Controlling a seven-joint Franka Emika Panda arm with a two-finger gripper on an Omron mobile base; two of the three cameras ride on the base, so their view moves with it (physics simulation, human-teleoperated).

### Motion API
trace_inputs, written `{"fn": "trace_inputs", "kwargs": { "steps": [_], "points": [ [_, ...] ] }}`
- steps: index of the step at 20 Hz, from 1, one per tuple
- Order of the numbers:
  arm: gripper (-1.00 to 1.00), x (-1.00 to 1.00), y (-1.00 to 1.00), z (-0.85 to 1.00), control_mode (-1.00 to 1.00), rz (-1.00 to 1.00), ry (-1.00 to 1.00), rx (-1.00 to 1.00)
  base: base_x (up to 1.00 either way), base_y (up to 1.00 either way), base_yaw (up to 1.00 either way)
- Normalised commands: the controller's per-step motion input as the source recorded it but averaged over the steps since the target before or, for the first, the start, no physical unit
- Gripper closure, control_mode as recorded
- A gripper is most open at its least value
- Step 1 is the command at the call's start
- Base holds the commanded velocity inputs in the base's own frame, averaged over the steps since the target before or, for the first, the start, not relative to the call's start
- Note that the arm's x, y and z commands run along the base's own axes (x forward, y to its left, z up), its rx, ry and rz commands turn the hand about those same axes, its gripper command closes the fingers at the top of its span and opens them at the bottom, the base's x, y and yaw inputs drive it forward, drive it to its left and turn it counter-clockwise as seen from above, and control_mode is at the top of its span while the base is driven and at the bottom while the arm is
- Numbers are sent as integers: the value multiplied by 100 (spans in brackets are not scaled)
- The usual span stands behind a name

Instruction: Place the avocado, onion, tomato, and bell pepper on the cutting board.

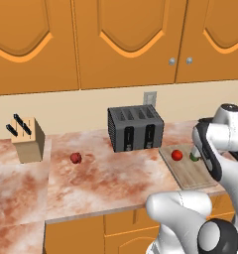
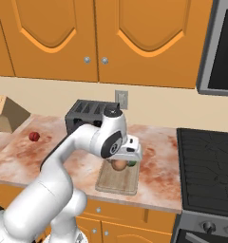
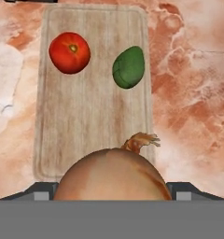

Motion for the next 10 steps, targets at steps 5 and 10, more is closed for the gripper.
{"fn": "trace_inputs", "kwargs": {
  "steps": [5,10],
  "points": [
    [100,15,0,-24,-100,0,3,0,0,0,0],
    [100,6,-5,-25,-100,0,0,0,0,0,0]
  ]
}}
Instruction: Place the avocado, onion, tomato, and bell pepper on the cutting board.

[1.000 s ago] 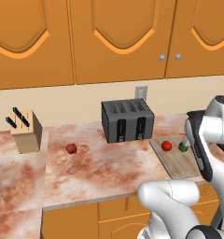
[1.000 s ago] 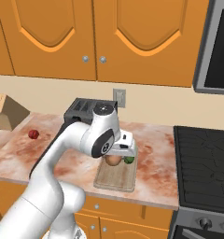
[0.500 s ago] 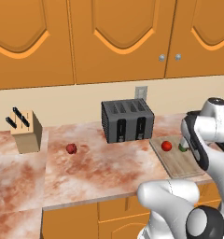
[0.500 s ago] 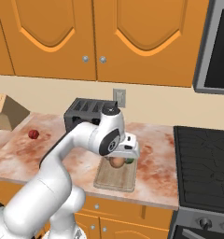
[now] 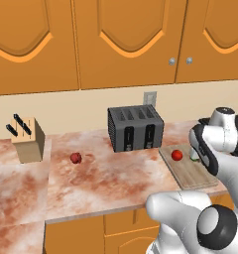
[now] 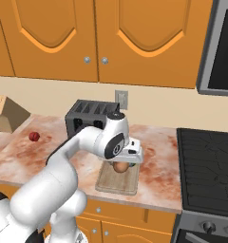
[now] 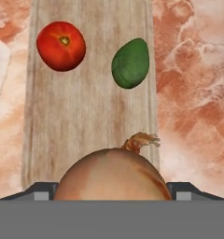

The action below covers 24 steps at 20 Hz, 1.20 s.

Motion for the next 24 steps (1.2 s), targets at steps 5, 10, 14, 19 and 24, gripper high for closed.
{"fn": "trace_inputs", "kwargs": {
  "steps": [5,10,14,19,24],
  "points": [
    [100,0,-7,-24,-100,0,0,0,0,0,0],
    [100,9,-1,-19,-100,0,0,0,0,0,0],
    [100,13,0,-18,-100,0,0,0,0,0,0],
    [100,12,0,-23,-100,0,2,0,0,0,0],
    [100,15,0,-28,-100,0,5,0,0,0,0]
  ]
}}
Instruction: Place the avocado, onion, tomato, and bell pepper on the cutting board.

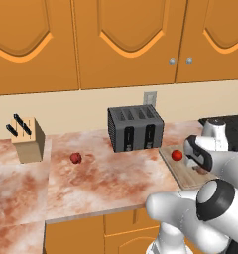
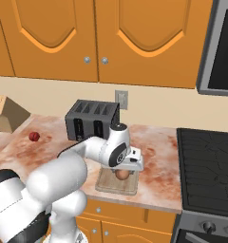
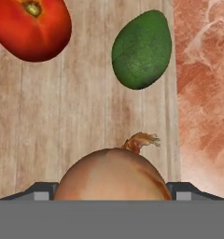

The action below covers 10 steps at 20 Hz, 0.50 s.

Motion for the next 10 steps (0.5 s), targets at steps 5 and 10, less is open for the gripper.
{"fn": "trace_inputs", "kwargs": {
  "steps": [5,10],
  "points": [
    [100,12,0,-27,-100,0,5,0,0,0,0],
    [-100,9,0,-26,-100,0,6,0,0,0,0]
  ]
}}
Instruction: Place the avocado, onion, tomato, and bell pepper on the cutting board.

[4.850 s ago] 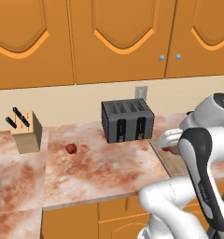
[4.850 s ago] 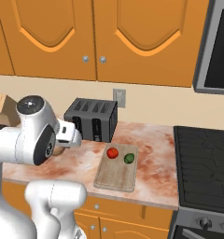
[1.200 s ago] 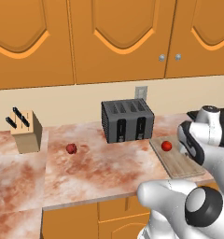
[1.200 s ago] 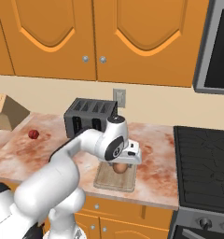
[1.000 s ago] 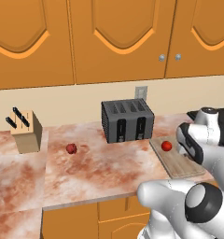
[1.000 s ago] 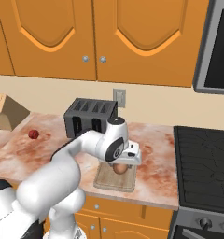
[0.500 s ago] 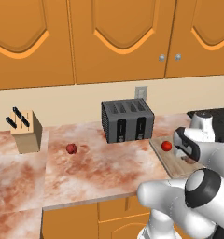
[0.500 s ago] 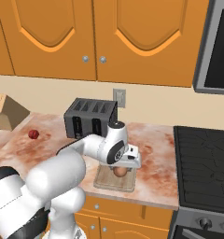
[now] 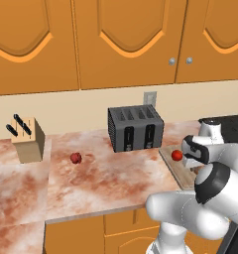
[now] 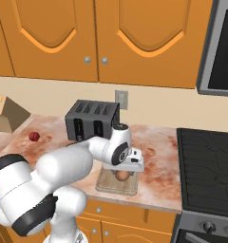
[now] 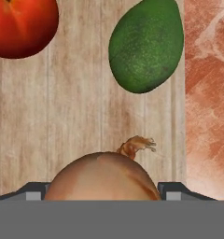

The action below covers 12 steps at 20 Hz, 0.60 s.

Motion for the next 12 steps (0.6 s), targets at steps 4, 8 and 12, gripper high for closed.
{"fn": "trace_inputs", "kwargs": {
  "steps": [4,8,12],
  "points": [
    [-100,0,0,-9,-100,0,3,0,0,0,0],
    [-100,0,0,0,-100,0,0,0,0,0,0],
    [-100,0,0,0,-100,0,0,0,0,0,0]
  ]
}}
